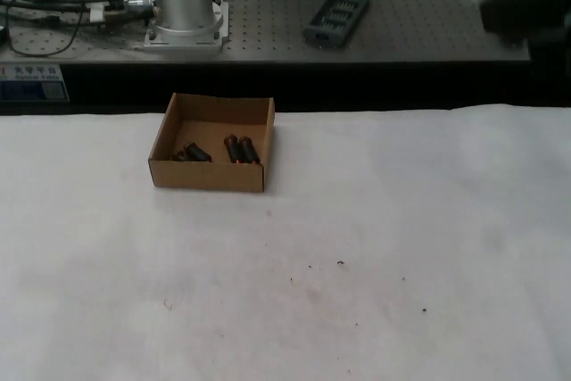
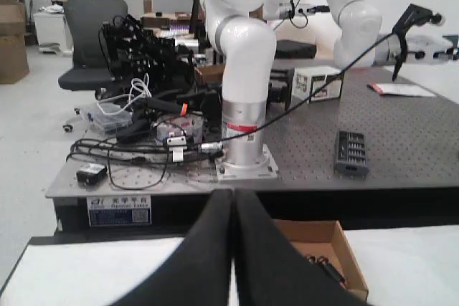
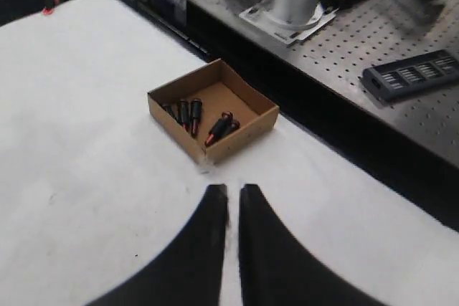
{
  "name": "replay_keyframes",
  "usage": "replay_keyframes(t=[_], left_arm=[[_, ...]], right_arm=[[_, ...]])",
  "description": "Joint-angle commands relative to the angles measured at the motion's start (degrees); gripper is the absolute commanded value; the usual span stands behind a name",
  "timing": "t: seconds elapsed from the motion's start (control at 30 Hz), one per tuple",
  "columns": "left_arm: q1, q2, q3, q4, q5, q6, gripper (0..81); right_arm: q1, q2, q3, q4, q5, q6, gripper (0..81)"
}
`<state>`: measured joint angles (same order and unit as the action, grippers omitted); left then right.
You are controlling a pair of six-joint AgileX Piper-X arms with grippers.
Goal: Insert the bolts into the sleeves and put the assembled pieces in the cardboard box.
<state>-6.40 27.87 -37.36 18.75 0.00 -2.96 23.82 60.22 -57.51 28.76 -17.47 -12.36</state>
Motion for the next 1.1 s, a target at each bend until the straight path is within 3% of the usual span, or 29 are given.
replay_keyframes(t=[0.0,0.2,0.47,0.67,0.83,1.07], left_arm=[[-0.03,-0.46,2.76,-0.74,-0.50,-1.47,0.6],[-0.03,-2.32,13.10,-8.13,2.02,-6.32,0.6],[-0.03,-6.45,23.02,-8.62,3.03,-7.63,0.6],[-0.03,-7.12,26.07,-8.38,9.98,-7.91,0.6],[-0.03,-7.12,26.90,-7.87,9.53,-9.98,0.6],[-0.03,-7.12,26.88,-7.68,9.68,-9.98,0.6]], right_arm=[[-0.41,-4.41,9.67,-10.37,4.13,4.43,5.5],[-0.41,-11.21,25.09,-23.37,7.71,12.88,5.5],[-0.41,-13.97,36.77,-26.41,7.93,17.61,5.5],[-0.41,-13.97,41.34,-31.21,7.93,21.80,5.5],[-0.41,-13.97,42.54,-33.00,11.83,21.80,5.5],[-0.41,-13.97,42.52,-32.93,11.81,21.80,5.5]])
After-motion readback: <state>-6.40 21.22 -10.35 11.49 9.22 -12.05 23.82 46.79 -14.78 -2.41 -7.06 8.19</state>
